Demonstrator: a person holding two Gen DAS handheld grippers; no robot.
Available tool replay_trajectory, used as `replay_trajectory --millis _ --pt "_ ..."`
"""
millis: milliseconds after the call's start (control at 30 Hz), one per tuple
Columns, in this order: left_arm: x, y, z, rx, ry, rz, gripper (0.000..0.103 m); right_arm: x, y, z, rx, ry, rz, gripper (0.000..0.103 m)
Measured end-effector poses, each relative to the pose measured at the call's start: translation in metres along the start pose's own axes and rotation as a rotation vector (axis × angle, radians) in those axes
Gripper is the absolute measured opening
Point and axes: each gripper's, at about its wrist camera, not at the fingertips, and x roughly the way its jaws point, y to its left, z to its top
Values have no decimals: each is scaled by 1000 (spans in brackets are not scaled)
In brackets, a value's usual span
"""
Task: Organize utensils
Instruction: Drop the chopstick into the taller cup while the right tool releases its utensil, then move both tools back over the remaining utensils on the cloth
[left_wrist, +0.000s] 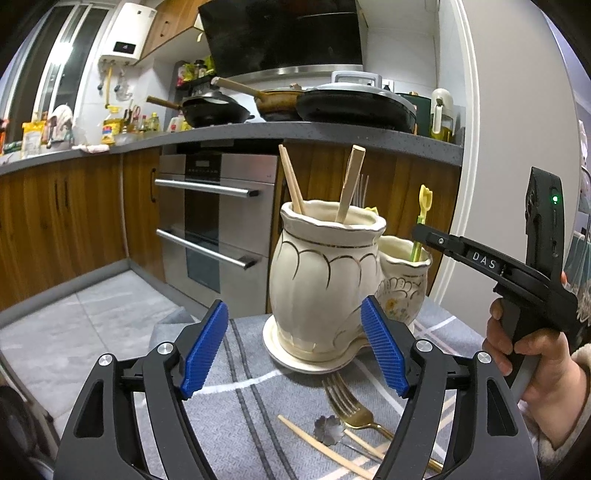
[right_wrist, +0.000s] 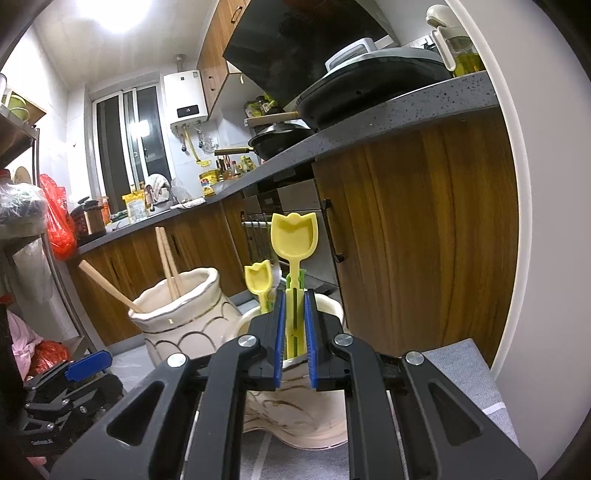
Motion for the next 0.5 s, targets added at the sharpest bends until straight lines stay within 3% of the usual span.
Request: replay_trajectory --millis 67,167,233,300,500 --pt "1 -1 0 1 2 0 75 1 -3 1 21 6 0 14" --pt "2 -2 -1 5 3 -1 75 0 -5 3 37 -4 2 35" --pt "3 -2 -1 6 4 -2 75 -1 -6 3 38 -9 2 36" --pt "3 -2 -2 5 5 -2 75 -1 -7 3 42 -8 0 43" --pt "0 0 -3 -2 6 5 87 -3 -10 4 64 -7 9 71"
